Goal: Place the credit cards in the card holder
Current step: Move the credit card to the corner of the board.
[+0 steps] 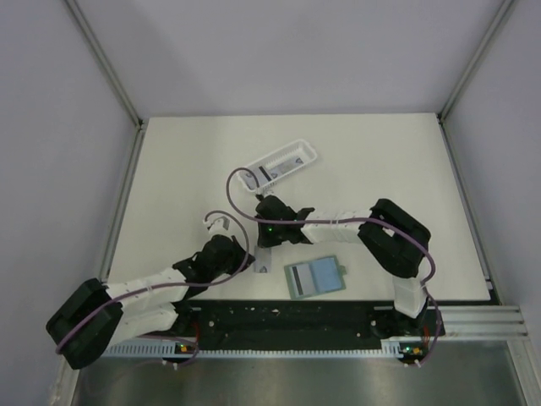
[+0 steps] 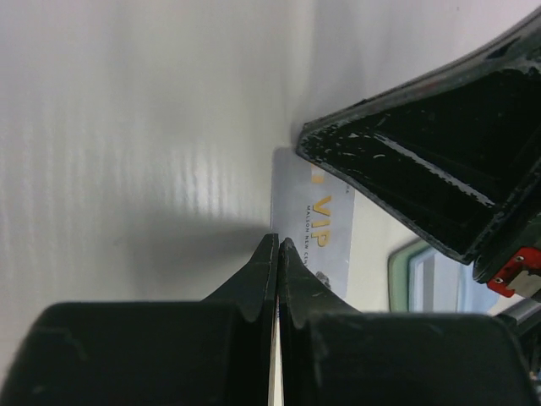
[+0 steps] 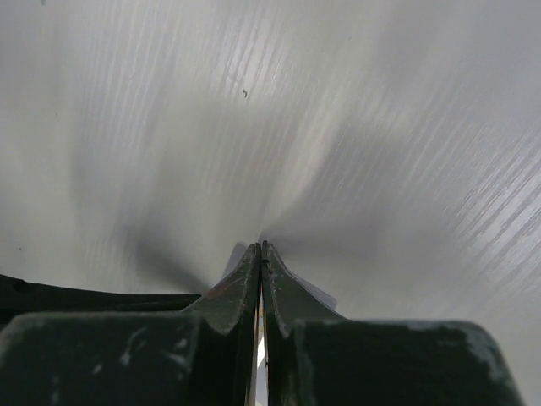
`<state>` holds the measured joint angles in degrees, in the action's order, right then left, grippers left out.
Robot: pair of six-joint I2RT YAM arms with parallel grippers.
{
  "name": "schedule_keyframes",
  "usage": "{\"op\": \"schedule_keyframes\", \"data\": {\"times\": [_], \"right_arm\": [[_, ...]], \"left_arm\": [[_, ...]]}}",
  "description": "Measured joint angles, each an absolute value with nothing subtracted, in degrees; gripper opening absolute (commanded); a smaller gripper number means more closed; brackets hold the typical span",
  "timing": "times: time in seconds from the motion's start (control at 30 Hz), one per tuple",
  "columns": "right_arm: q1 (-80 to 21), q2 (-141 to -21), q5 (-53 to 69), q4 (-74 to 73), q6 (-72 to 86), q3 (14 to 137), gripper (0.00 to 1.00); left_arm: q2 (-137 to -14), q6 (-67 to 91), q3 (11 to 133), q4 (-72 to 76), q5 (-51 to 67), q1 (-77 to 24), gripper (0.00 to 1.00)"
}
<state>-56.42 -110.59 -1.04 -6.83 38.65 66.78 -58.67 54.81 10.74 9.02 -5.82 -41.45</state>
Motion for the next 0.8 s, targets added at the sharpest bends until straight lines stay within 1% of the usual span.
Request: {"op": "schedule_keyframes", "data": {"times": [0.2,0.33,0.57,0.8], "right_arm": [[-58.5,-108.31,-1.41,-4.86,40.51,63.02,0.0],[-59.88,-105.49,-2.55,-4.69,42.0,59.46,0.0],[-63.05,-100.82,-6.26,-6.28,44.23,54.48,0.0],[-64.93,-97.65,-8.54,-7.46,46.48,51.13,0.0]], "left_arm": [[-59.27,59.44,10.76,9.13,-9.37,-49.3,0.0],[-56.1,62.72,9.52,6.98,-11.64,-52.29,0.0],[-47.24,65.41,7.44,-0.54,-14.41,-54.02,0.0],[-47.07,66.63,7.35,-1.45,-15.73,-56.03,0.0]]}}
